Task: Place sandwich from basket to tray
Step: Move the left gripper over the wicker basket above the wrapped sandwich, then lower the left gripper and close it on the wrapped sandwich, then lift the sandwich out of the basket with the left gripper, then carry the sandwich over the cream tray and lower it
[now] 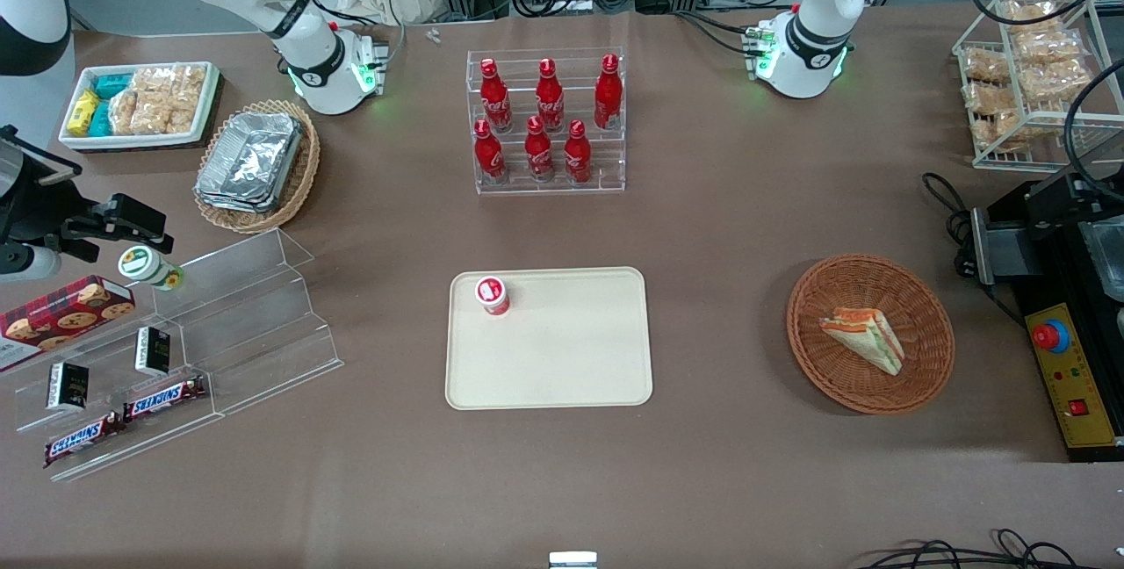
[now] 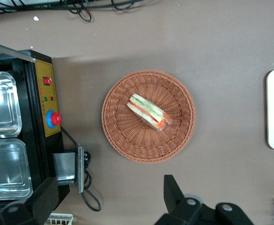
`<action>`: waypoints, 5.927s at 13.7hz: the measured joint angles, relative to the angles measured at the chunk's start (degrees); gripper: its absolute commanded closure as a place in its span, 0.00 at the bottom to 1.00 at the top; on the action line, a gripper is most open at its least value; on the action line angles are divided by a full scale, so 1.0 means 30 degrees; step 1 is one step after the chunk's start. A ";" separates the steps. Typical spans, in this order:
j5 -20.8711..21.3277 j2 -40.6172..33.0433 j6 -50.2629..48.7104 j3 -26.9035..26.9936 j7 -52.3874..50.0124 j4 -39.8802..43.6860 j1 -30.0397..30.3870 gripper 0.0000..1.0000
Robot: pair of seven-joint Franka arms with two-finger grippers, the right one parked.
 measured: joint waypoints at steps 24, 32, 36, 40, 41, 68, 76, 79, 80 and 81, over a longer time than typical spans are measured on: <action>-0.1355 0.2903 1.3176 -0.0067 -1.6426 -1.0418 -0.0539 0.03; -0.1326 0.5404 1.6847 -0.0023 -1.8326 -1.1456 -0.0490 0.07; -0.0942 0.5401 1.7281 0.0010 -1.8325 -1.2070 -0.0484 0.90; -0.0825 0.4380 1.6051 0.0009 -1.8359 -1.1912 -0.0491 1.00; -0.0770 0.3867 1.5021 0.0003 -1.8405 -1.1684 -0.0499 1.00; 0.3322 0.6606 0.6372 -0.9473 -1.4652 -0.1797 -0.5042 1.00; 0.5267 1.1576 1.1926 -0.9402 -1.4913 -0.1748 -0.5404 1.00; 0.5821 1.2809 1.2912 -0.9400 -1.5206 -0.1711 -0.5478 0.62; 0.5829 1.2909 1.3021 -0.9404 -1.5396 -0.1627 -0.5478 0.04; 0.5834 1.2894 1.3001 -0.9407 -1.5582 -0.1537 -0.5478 0.00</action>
